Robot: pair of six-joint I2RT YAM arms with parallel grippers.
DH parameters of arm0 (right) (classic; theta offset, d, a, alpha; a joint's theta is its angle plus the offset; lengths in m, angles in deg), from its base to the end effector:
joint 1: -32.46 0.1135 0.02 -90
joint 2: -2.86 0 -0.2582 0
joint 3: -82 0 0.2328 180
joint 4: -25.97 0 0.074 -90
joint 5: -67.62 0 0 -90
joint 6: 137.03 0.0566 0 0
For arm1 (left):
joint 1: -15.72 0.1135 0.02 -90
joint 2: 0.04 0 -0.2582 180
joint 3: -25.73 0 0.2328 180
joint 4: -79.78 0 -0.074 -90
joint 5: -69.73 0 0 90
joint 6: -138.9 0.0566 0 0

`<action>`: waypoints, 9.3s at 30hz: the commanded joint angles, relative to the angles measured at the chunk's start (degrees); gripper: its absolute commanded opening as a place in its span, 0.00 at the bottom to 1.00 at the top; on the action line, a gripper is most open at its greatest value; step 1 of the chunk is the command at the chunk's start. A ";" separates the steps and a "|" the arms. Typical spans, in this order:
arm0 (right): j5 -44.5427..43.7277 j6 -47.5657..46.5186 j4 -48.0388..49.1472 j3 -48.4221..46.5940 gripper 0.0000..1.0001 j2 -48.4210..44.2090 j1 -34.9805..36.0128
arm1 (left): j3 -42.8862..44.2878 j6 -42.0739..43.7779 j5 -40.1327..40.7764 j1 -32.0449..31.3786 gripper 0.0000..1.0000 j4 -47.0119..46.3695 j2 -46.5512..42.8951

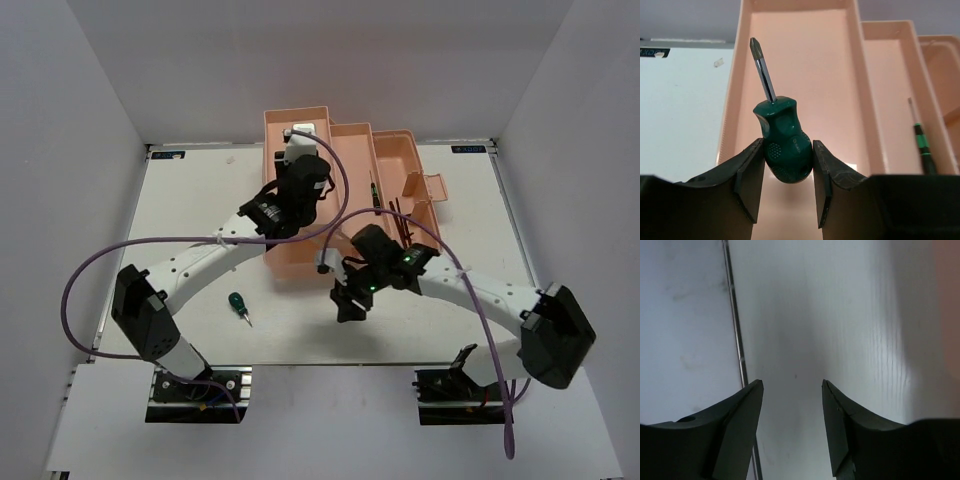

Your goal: Sort the tools into containers

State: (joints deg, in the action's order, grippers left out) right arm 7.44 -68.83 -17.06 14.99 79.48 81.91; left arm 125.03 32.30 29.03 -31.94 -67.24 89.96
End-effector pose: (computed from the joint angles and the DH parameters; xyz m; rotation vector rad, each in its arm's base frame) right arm 0.1506 0.2193 0.2280 -1.6407 1.9029 0.8492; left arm 0.2683 -0.2308 0.3648 -0.0372 1.8360 0.0723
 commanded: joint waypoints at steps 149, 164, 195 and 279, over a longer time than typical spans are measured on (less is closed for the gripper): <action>-36.41 -22.93 13.06 -24.39 0.52 25.59 10.84 | -53.42 -28.85 -25.65 6.79 0.79 19.76 -57.04; -25.61 -18.02 2.18 -34.31 0.00 24.55 10.14 | -75.81 -31.92 -41.48 6.79 0.28 -7.30 -61.52; -9.35 -4.30 -2.22 -31.78 0.00 15.93 7.06 | -85.50 -46.59 -25.30 8.37 0.33 -94.20 -9.94; -46.07 -4.21 -11.81 -30.37 0.64 25.60 17.26 | -73.90 -43.68 -23.20 14.79 0.52 -30.11 -39.99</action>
State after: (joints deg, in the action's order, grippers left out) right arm -33.06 -73.05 -25.45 -14.65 107.37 99.11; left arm 48.72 -9.09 1.14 -17.03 -112.26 51.29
